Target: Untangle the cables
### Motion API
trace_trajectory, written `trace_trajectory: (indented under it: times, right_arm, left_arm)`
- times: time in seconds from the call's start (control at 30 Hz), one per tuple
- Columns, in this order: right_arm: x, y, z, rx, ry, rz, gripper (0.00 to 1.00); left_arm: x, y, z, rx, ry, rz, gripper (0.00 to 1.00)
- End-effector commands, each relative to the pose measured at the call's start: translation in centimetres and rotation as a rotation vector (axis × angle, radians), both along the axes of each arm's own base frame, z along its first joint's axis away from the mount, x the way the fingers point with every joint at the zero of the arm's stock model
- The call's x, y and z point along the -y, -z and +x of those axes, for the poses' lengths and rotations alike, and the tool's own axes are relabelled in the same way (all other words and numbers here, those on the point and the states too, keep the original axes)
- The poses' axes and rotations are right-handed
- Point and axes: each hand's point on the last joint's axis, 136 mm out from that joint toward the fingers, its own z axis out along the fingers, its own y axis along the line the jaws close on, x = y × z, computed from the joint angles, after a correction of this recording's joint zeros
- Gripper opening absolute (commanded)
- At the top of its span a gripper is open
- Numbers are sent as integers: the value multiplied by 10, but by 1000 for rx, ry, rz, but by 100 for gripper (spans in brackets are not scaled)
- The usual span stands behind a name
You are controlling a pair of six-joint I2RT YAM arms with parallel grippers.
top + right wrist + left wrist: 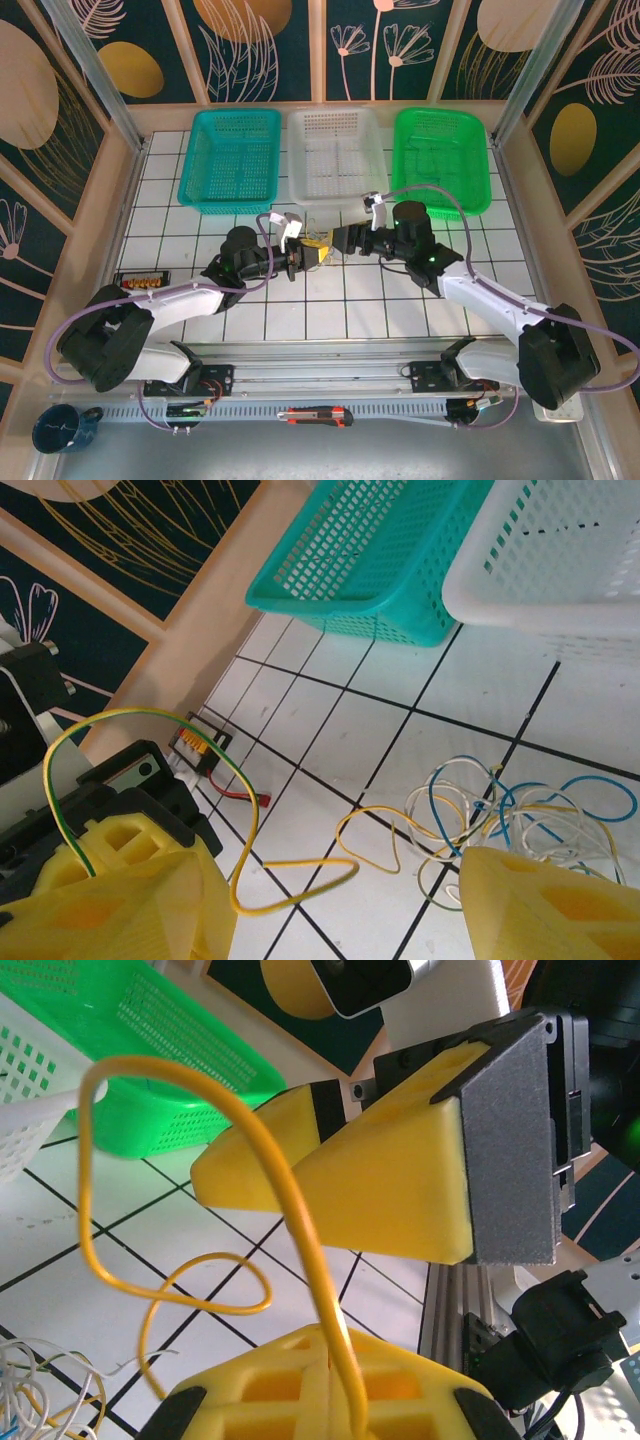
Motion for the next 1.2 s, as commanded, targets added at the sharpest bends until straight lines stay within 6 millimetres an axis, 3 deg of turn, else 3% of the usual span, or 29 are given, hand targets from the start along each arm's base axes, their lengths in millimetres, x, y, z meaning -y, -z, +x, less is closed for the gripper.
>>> trace_trajectory:
  times: [0.0, 0.23, 0.5, 0.63, 0.83, 1.17]
  right_arm:
    - [4, -11, 7, 44, 26, 17, 69]
    - [14, -10, 6, 21, 72, 52, 69]
    - [7, -31, 1, 55, 11, 101, 72]
    - [4, -33, 1, 39, -1, 126, 72]
    - [9, -28, 6, -107, 48, 237, 73]
    - [-1, -46, -3, -273, 9, 449, 79]
  left_arm:
    - [2, -24, 1, 56, -3, -61, 0]
    - [-3, -33, 0, 76, -29, -104, 0]
    - [3, -30, -6, 53, 35, -103, 0]
    - [2, -31, -5, 56, 25, -112, 0]
    - [-4, -38, -3, 103, -19, -133, 0]
    - [-14, -50, -1, 207, -84, -165, 0]
